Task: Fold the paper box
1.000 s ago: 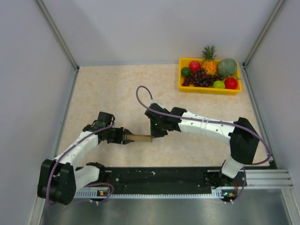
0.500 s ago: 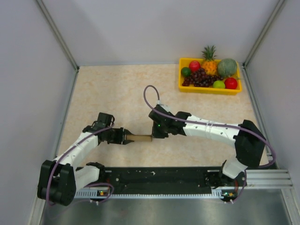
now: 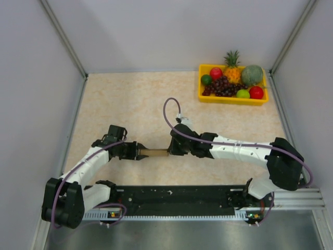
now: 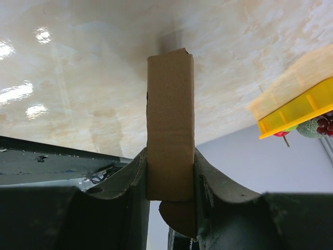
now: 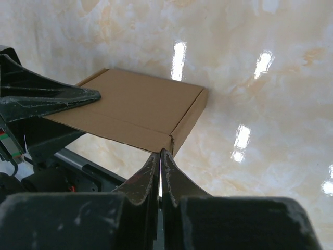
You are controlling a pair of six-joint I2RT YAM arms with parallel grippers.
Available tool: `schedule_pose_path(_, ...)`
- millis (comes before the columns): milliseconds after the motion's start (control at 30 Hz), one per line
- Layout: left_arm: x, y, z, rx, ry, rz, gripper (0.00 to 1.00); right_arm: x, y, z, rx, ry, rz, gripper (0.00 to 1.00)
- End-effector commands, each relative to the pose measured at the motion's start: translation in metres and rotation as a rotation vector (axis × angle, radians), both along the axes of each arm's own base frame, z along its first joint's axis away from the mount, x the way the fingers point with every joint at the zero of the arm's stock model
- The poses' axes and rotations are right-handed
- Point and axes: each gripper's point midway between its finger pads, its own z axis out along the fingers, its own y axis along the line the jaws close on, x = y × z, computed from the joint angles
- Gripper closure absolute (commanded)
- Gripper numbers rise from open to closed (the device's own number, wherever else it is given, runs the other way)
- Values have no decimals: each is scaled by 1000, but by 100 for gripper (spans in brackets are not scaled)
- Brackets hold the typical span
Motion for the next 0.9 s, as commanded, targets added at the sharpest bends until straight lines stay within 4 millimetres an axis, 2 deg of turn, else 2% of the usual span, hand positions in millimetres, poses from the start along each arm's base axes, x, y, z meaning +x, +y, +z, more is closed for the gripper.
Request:
schedule_pose_path(0,-1,-5,4,-25,-11,-27,80,8,-18,-24,-111,-110,16,100)
schedule_pose_path(133,-2,-6,4,-33,-10,-29,80,5,-26,-35,-170,-151,51,100)
schedule_pose_path(167,-3,-5,4,-31,-9,-29,80,1,-33,-44,-183,-143,51,100)
schedule_pose_path(333,-4,-5,2,-34,-9,-29,80,3,-32,-40,-196,-182,112,100)
schedule_pose_path(533,-2,-6,3,-36,-17,-26,80,5,-41,-43,-245,-229,139,100)
schedule_pose_path(867,-2,-8,8,-54,-20,-26,80,2,-53,-70,-343,-298,124,100)
